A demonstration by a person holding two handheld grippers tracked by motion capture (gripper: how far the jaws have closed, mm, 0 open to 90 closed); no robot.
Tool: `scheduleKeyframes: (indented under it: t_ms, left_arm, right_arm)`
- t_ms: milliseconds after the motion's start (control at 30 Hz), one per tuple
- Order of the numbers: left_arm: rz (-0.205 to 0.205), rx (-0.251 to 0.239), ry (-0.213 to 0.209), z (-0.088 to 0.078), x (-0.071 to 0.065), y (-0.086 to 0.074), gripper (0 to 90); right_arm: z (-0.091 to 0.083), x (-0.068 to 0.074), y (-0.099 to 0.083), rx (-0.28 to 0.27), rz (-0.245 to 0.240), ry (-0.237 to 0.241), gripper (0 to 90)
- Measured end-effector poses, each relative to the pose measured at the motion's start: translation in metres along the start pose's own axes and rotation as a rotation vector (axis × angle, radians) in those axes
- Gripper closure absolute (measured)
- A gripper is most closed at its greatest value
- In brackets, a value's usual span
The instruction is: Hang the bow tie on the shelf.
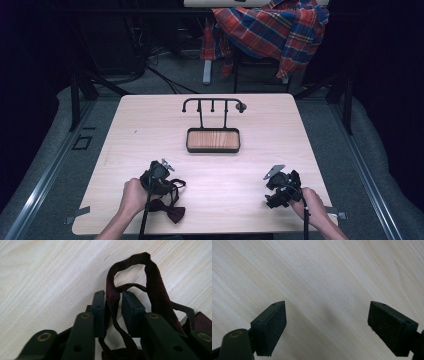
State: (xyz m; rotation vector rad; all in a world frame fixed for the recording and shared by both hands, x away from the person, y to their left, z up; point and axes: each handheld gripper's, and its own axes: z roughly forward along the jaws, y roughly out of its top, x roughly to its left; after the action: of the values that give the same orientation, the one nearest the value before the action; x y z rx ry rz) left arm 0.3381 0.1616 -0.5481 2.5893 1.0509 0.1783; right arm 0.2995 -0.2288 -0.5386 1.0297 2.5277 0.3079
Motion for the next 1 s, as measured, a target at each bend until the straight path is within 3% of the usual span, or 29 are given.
scheduleKeyframes:
  t_ms: [233, 533, 1000]
  left_arm:
    - [0.047, 0.023, 0.018, 0.001, -0.002, 0.0, 80.6]
    - [0.058, 0.032, 0.012, 0.001, -0.002, -0.001, 87.7]
    - [0.007, -0.039, 0.017, -0.015, 0.007, -0.003, 87.8]
  right_arm:
    - [0.0, 0.0, 0.0, -0.001, -0.001, -0.009, 15.0]
    - [0.0, 0.0, 0.0, 0.0, 0.001, 0.0, 15.0]
    - [-0.001, 0.001, 0.0, 0.008, -0.01, -0.011, 15.1]
